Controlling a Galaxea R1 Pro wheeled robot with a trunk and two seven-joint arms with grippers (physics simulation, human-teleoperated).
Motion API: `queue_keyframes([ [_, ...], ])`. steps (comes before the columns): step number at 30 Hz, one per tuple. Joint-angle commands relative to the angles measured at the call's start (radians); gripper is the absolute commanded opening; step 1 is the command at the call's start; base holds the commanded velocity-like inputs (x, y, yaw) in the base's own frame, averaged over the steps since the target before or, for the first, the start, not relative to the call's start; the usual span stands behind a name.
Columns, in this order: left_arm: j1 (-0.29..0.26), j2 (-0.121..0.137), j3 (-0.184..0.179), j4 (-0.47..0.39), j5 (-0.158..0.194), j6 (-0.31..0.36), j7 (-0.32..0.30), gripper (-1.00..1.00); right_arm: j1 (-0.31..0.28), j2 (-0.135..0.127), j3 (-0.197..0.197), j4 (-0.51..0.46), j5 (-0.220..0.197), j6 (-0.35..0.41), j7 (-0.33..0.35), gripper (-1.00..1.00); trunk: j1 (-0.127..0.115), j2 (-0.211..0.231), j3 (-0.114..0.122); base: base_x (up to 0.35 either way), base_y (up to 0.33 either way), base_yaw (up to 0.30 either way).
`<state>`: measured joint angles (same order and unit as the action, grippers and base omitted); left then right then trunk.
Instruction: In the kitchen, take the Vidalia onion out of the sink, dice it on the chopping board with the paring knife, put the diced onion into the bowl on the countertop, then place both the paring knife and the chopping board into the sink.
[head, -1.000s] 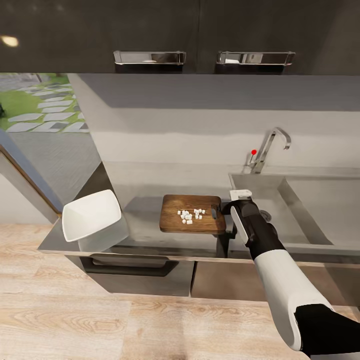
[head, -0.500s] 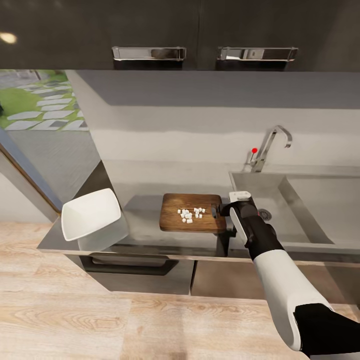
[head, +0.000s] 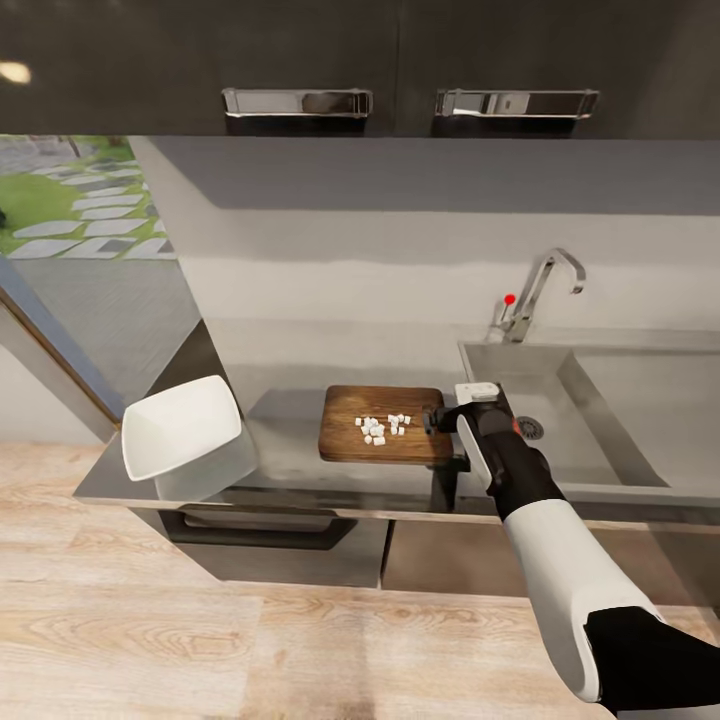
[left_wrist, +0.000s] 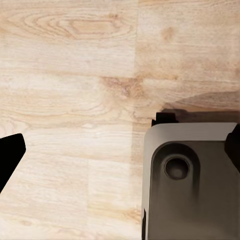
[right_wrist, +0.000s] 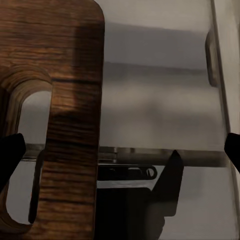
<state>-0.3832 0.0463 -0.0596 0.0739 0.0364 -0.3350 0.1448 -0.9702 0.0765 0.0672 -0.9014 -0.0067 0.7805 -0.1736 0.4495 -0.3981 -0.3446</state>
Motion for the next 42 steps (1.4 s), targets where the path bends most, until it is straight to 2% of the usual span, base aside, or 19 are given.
queue_keyframes([
  [1, -0.002, 0.0, -0.006, 0.004, 0.003, -0.007, 0.002, 1.0, -0.001, 0.0, 0.002, -0.001, -0.001, 0.005, -0.004, 1.0, 0.001, -0.002, -0.002, 0.0, 0.0, 0.0],
  [11, -0.002, 0.0, -0.006, 0.004, 0.003, -0.007, 0.002, 1.0, -0.001, 0.0, 0.002, -0.001, -0.001, 0.005, -0.004, 1.0, 0.001, -0.002, -0.004, 0.0, 0.0, 0.0],
  [24, -0.002, 0.0, -0.006, 0.004, 0.003, -0.007, 0.002, 1.0, -0.001, 0.001, 0.002, -0.001, -0.001, 0.005, -0.004, 1.0, 0.001, -0.002, -0.017, 0.0, 0.0, 0.0],
  [42, -0.002, 0.0, -0.006, 0.004, 0.003, -0.007, 0.002, 1.0, -0.001, 0.0, 0.004, 0.032, 0.002, 0.006, -0.003, 1.0, 0.001, -0.002, -0.018, 0.0, 0.0, 0.0],
])
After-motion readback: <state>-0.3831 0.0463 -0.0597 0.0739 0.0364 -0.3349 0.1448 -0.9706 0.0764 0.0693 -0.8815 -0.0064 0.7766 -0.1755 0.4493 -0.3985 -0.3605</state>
